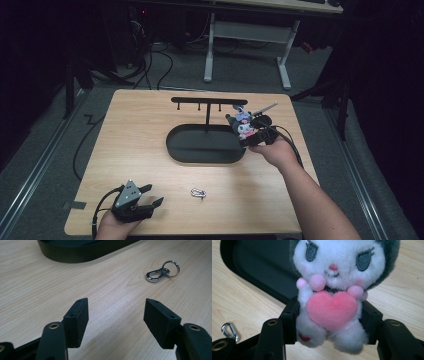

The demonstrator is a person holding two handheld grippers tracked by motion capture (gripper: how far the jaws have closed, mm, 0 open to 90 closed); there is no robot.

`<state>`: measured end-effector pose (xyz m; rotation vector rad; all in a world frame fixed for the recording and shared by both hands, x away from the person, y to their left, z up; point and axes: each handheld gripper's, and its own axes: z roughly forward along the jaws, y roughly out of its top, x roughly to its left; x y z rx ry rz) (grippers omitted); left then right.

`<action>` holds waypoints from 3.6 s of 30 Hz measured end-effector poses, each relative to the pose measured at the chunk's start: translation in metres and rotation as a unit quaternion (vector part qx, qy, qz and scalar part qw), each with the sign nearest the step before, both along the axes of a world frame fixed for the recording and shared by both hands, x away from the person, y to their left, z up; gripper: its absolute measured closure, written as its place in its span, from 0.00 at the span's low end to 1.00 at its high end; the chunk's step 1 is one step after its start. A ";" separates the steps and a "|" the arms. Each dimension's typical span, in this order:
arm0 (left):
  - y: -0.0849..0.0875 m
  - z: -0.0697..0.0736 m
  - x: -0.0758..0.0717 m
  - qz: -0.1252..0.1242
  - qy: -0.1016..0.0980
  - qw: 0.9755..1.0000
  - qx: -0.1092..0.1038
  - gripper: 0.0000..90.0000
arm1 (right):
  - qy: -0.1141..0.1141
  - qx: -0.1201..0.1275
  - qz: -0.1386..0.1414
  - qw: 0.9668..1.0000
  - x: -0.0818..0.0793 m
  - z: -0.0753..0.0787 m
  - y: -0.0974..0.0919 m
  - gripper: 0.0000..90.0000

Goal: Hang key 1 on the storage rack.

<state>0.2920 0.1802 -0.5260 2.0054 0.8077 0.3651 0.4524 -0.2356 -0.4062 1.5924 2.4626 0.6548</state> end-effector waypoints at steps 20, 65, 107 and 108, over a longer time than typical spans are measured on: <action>-0.003 0.000 0.000 -0.003 0.001 1.000 0.003 0.41 | -0.028 0.000 0.008 1.000 -0.025 -0.012 0.000 0.45; -0.096 -0.006 0.020 0.007 0.049 0.997 0.057 0.94 | -0.219 0.140 -0.003 0.966 -0.176 -0.102 -0.031 0.55; -0.177 -0.003 0.030 -0.023 0.063 0.996 0.059 0.95 | -0.198 0.154 0.009 0.968 -0.174 -0.104 -0.040 0.55; -0.185 -0.003 0.029 -0.031 0.063 0.996 0.058 0.95 | -0.196 0.155 0.008 0.968 -0.174 -0.104 -0.040 0.55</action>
